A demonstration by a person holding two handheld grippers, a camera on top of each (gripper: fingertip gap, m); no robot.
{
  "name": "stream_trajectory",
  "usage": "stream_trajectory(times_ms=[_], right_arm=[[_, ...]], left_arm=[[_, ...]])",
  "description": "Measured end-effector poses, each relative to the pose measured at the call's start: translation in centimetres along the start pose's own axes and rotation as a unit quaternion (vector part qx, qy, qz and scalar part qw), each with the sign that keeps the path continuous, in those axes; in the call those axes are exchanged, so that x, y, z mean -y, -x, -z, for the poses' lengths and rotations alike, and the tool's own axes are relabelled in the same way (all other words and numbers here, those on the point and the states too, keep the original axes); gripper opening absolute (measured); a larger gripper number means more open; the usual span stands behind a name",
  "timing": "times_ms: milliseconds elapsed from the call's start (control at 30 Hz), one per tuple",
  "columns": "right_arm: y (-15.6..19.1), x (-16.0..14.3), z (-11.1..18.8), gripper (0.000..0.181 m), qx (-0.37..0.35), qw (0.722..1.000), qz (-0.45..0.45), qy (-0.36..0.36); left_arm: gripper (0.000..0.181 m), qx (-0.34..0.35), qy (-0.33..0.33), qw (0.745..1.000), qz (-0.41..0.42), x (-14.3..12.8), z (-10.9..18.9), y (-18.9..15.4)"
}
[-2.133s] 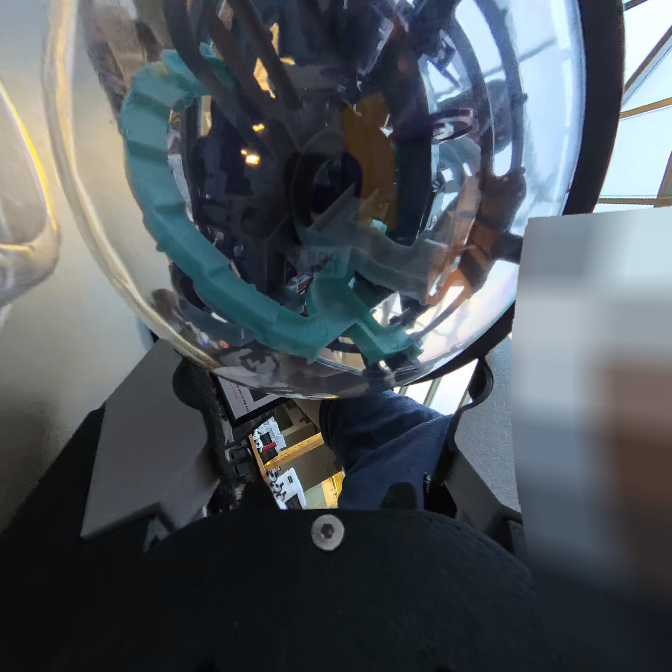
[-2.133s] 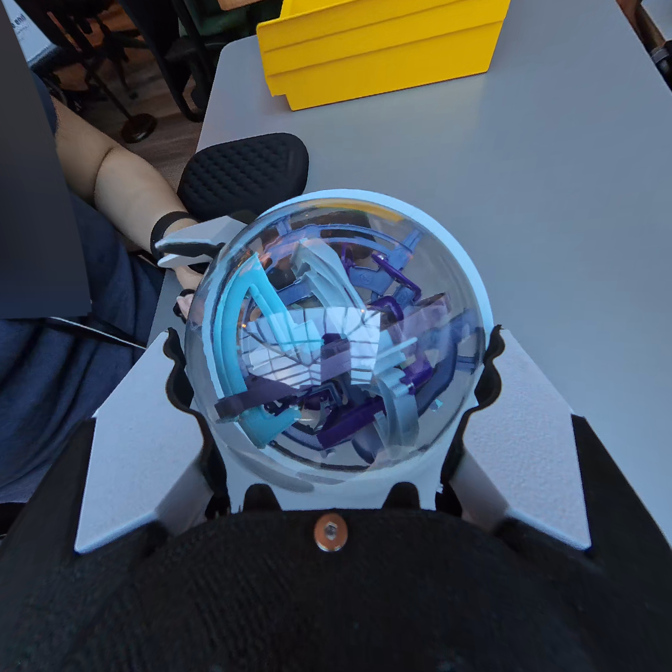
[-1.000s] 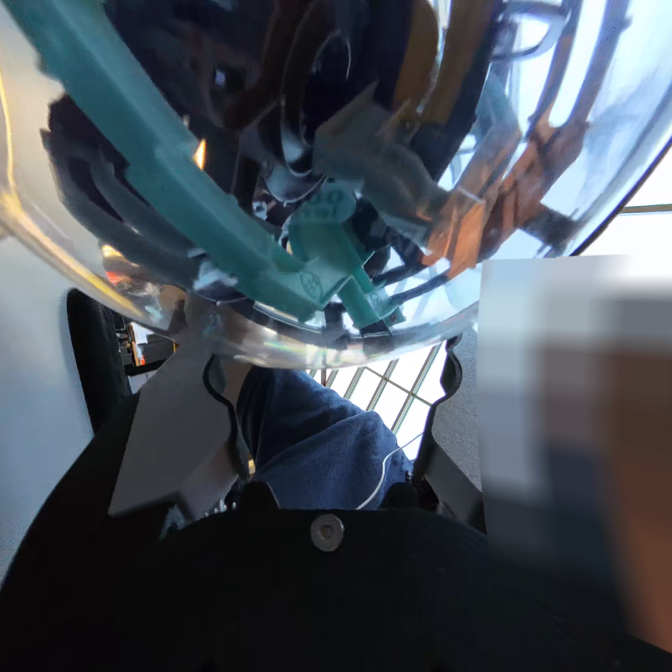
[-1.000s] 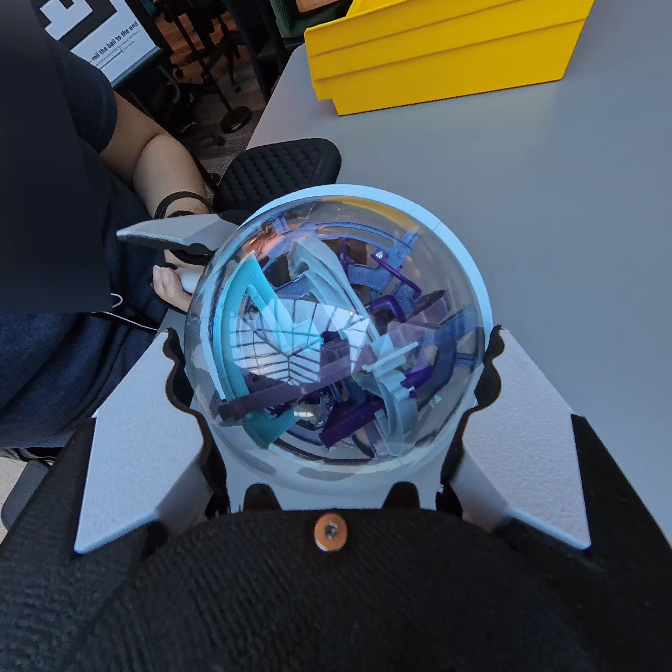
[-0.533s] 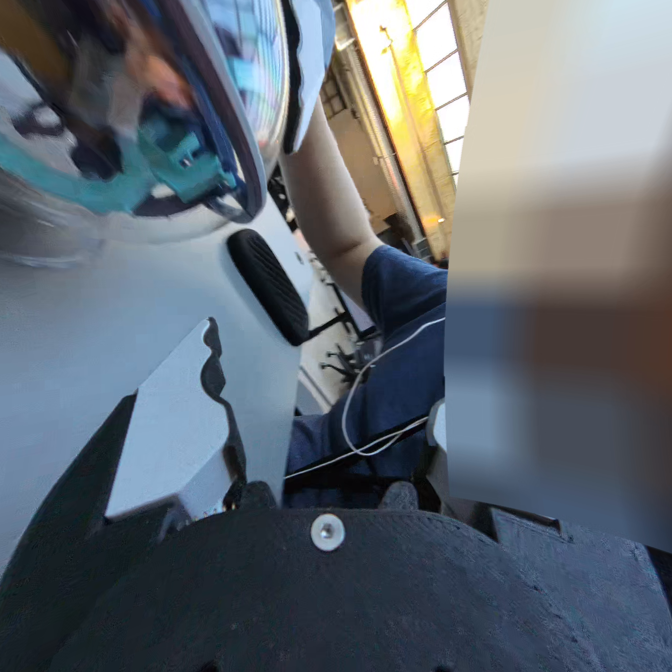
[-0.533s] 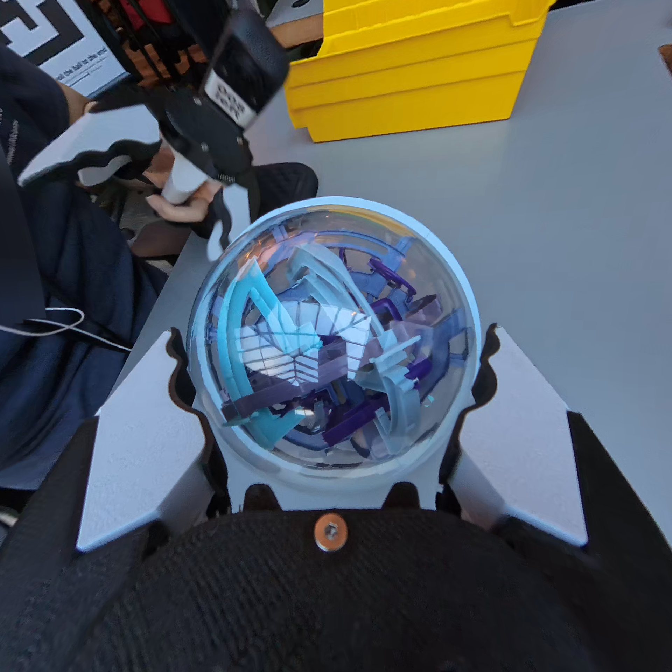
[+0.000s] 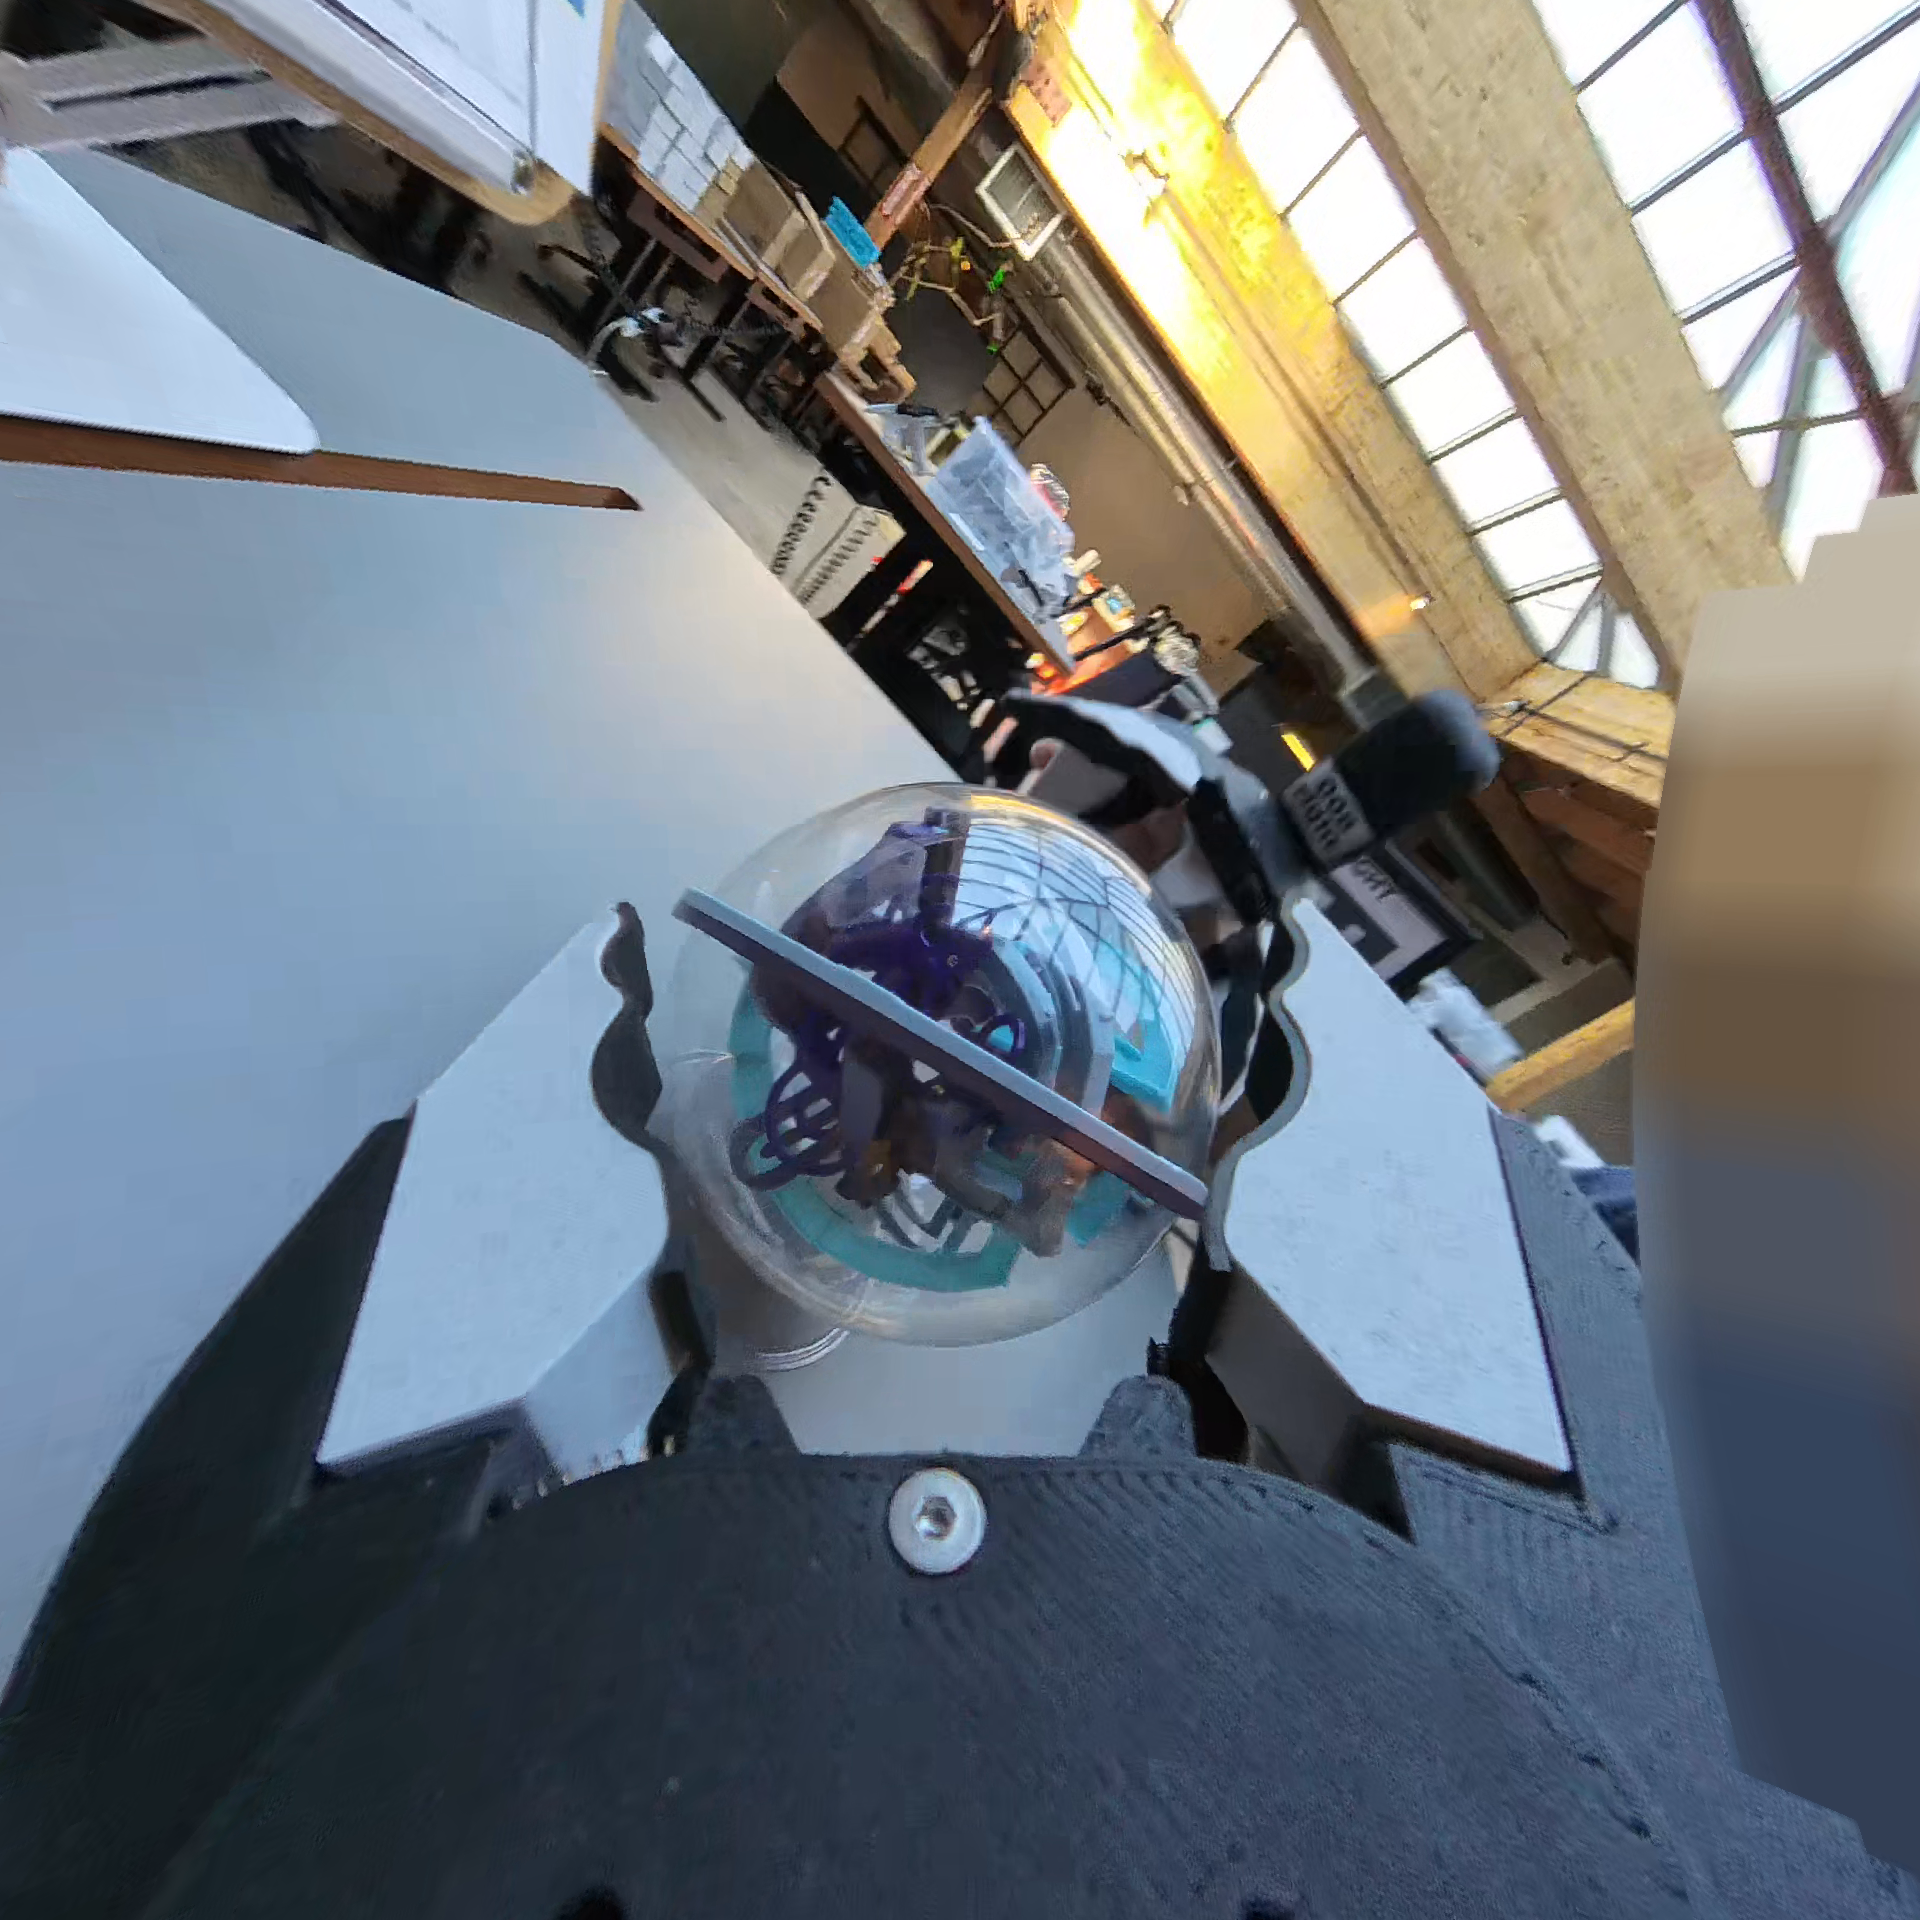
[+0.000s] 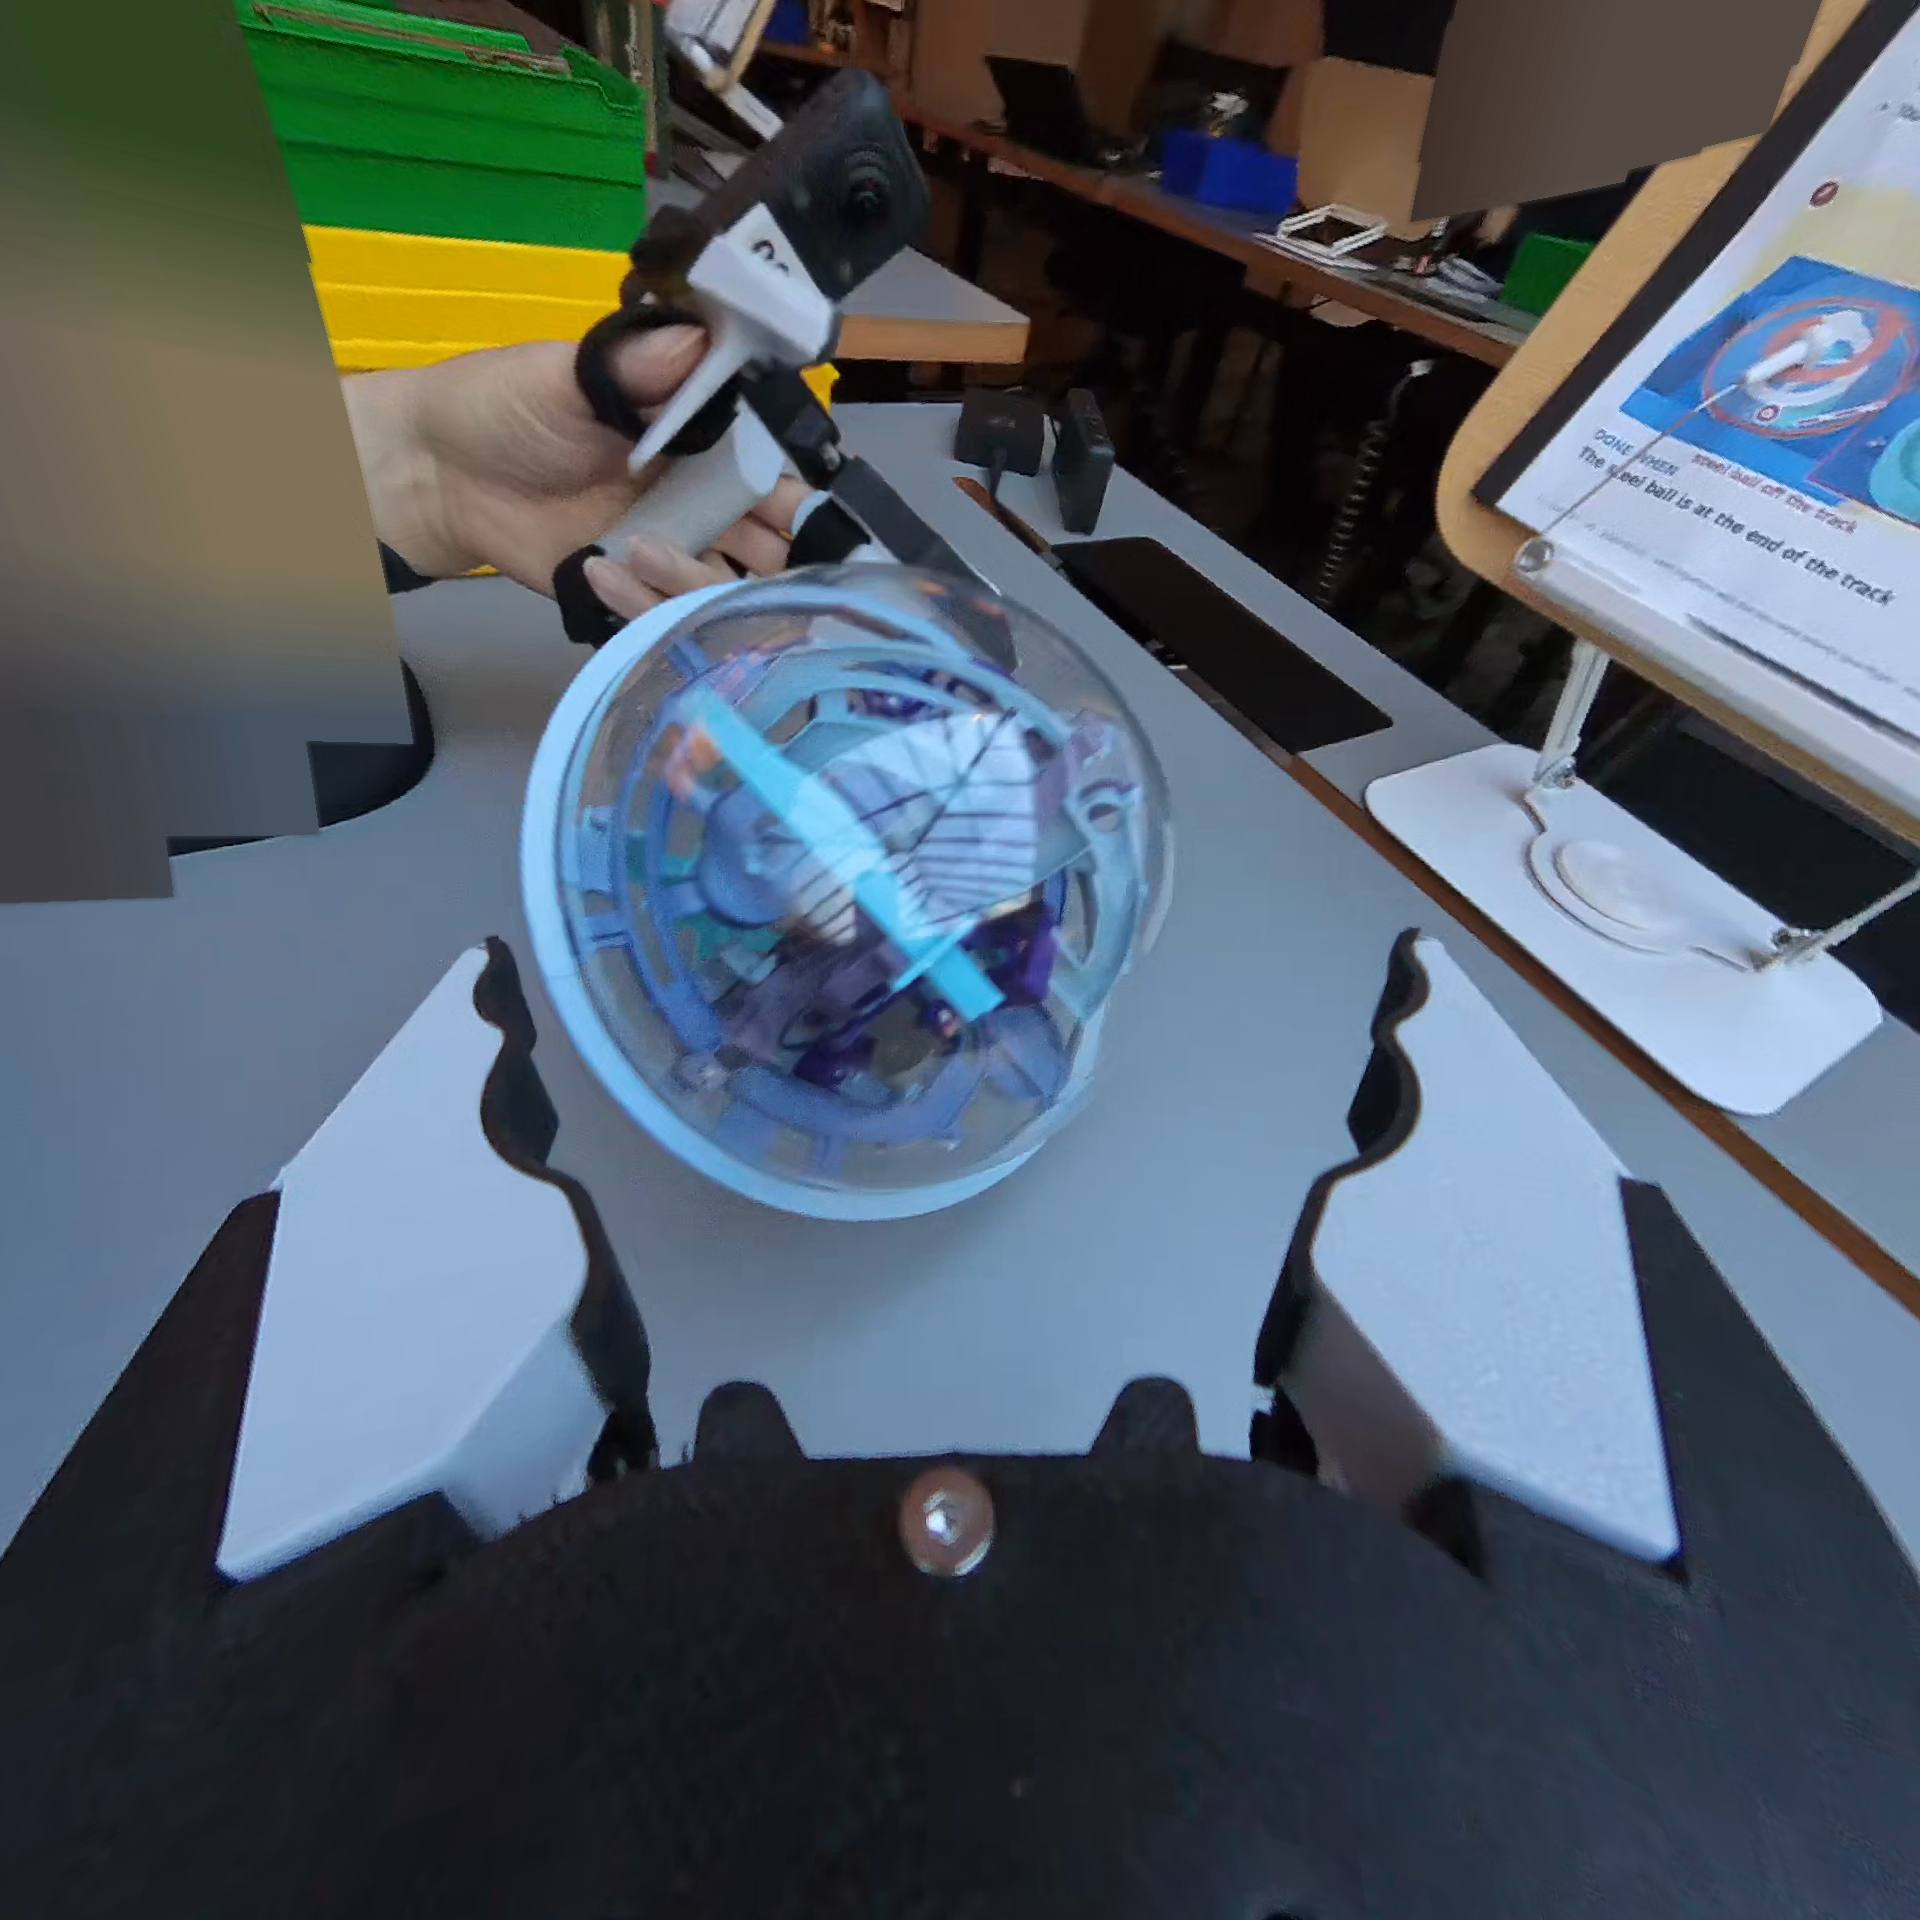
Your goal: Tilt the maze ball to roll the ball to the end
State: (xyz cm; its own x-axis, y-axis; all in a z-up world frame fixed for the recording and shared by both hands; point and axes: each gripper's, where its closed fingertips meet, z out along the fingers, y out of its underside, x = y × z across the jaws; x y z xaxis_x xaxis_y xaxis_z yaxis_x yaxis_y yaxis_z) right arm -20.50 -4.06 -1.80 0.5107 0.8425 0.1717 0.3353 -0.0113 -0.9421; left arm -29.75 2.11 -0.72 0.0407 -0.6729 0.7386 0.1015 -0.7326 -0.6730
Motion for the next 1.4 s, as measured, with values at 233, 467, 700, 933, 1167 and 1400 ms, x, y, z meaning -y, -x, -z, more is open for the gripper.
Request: stream_trajectory(times_ms=[233, 467, 700, 933, 1167, 1400], right_arm=[[2.2, -2.8, -1.7, 0.156, -0.088, 0.989, -0.11, -0.036], [2.5, -4.8, -4.7, 0.153, -0.101, 0.99, -0.101, 0.0], [2.5, -4.1, -4.7, 0.151, -0.102, 0.994, -0.044, -0.018], [2.9, -3.3, -4.6, 0.151, -0.106, 0.994, 0.034, -0.021], [2.8, -1.9, -3.8, 0.151, -0.086, 0.994, 0.044, -0.046], [2.5, -0.9, -3.3, 0.152, -0.064, 0.991, 0.091, -0.071]], left_arm=[[0.121, -0.061, 0.025, 0.998, 0.011, -2.6, -0.1, 0.4], [0.131, -0.069, 0.082, 0.994, -0.005, -5.4, -1.4, 0.8], [0.138, -0.068, 0.115, 0.989, -0.065, -7.4, -1.8, 0.6], [0.151, -0.033, 0.145, 0.978, -0.148, -9.4, -2.6, 0.4], [0.15, -0.016, 0.097, 0.983, -0.158, -8.4, -2.8, -1.1], [0.149, 0.036, 0.064, 0.972, -0.224, -7.5, -3.1, -2.5]])
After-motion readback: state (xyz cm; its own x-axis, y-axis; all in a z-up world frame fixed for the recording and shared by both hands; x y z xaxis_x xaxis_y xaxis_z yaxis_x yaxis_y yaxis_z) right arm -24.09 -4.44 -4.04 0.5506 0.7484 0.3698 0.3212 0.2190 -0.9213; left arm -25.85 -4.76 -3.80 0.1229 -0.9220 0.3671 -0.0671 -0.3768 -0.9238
